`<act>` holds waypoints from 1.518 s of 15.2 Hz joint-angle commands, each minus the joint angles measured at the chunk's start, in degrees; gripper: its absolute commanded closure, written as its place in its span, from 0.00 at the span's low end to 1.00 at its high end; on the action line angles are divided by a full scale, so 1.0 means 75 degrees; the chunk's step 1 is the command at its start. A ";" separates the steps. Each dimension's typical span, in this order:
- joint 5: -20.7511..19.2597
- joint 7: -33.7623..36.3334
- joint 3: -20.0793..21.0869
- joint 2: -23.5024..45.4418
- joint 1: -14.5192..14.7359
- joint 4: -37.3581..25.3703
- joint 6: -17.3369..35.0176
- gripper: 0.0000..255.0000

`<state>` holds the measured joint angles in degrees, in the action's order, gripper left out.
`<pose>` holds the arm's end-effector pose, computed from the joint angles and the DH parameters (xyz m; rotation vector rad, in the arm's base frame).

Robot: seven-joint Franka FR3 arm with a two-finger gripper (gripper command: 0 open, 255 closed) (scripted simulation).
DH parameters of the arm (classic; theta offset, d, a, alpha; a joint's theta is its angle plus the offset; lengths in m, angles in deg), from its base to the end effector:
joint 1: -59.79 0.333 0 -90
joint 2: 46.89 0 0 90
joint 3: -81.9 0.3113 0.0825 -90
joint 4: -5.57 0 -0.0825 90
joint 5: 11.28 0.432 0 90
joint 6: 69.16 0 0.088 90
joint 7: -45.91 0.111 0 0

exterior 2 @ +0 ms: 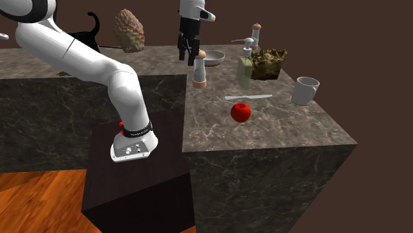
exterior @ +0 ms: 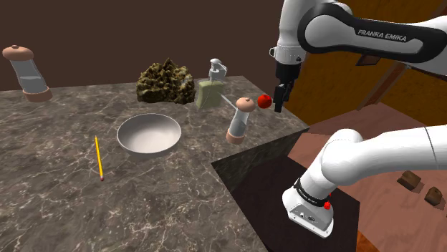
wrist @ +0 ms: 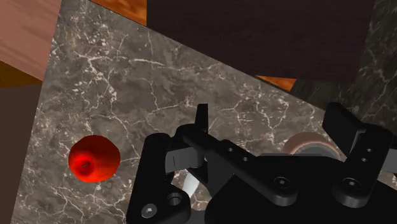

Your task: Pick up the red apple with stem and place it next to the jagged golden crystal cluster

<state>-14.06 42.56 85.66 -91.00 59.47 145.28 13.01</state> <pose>0.3402 0.0170 0.5253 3.0251 0.1418 -0.3596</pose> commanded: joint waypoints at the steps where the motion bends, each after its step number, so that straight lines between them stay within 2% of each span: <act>1: 0.0000 0.0000 0.0000 0.0000 0.0000 0.0000 0.0000 0.00; 8: -0.1197 -0.1258 -0.0861 0.0748 -0.0350 0.0239 0.1225 0.00; 14: -0.2054 -0.2196 -0.1563 0.1761 -0.0640 0.0055 0.2376 0.00; 19: -0.2583 -0.2913 -0.2101 0.2811 -0.0835 -0.0376 0.3325 0.00; 23: -0.2809 -0.3303 -0.2400 0.3488 -0.0941 -0.0651 0.3937 0.00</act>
<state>-34.74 18.40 68.18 -65.93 52.63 140.72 41.39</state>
